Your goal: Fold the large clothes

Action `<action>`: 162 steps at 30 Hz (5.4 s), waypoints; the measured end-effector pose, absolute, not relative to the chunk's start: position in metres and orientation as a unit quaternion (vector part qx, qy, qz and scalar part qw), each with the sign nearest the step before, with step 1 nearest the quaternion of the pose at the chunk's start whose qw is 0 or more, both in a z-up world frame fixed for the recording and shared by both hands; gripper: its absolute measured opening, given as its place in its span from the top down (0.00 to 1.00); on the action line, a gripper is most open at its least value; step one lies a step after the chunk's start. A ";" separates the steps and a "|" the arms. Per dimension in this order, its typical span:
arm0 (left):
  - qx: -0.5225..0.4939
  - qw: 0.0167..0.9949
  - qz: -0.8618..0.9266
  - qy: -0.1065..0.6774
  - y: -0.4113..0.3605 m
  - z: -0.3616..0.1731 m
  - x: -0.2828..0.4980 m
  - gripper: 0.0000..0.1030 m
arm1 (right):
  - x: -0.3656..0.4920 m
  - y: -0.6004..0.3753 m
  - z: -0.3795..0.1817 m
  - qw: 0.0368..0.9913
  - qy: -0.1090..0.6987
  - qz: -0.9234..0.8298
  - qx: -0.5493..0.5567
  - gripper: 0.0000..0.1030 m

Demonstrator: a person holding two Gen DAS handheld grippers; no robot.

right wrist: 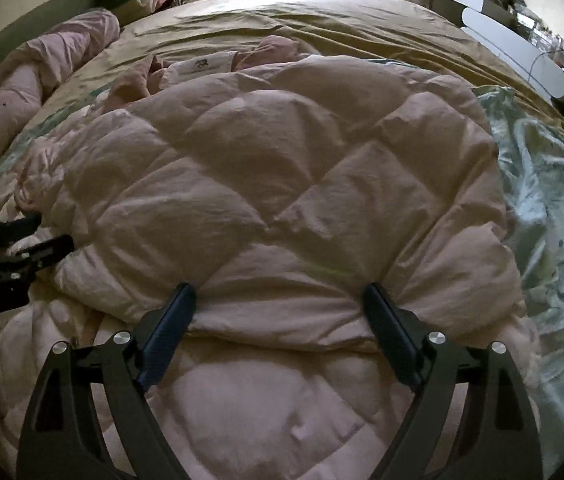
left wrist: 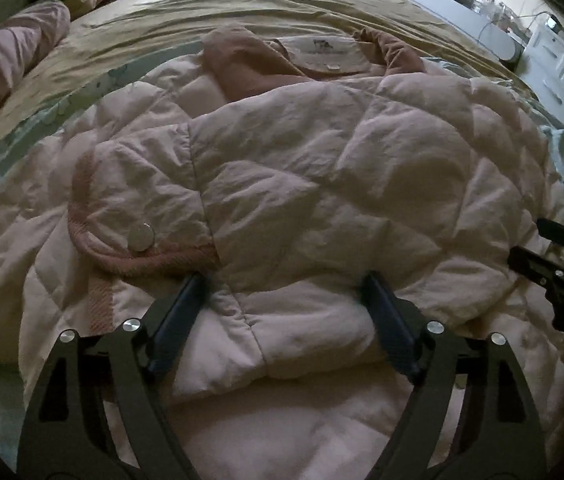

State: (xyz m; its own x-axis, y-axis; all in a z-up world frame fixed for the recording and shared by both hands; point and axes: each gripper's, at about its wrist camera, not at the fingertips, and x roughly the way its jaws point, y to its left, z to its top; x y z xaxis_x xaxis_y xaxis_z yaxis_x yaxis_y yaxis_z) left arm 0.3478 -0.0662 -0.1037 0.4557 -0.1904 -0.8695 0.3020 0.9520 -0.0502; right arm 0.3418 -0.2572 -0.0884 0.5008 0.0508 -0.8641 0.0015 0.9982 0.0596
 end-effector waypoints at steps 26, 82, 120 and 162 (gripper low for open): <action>-0.004 0.897 -0.066 0.438 0.036 -0.014 0.278 0.09 | 0.282 -0.192 0.028 0.922 0.379 0.073 0.009 0.06; -0.268 0.848 0.179 0.421 0.386 -0.097 0.240 0.09 | 0.346 0.074 -0.013 0.882 0.399 0.237 -0.078 0.06; -0.220 0.937 0.171 0.212 0.335 0.081 0.238 0.93 | 0.304 -0.050 0.023 0.910 0.372 0.180 -0.037 0.06; -0.006 0.952 -0.146 0.268 -0.046 0.064 0.245 0.96 | 0.214 -0.302 0.018 0.929 0.354 -0.002 0.110 0.06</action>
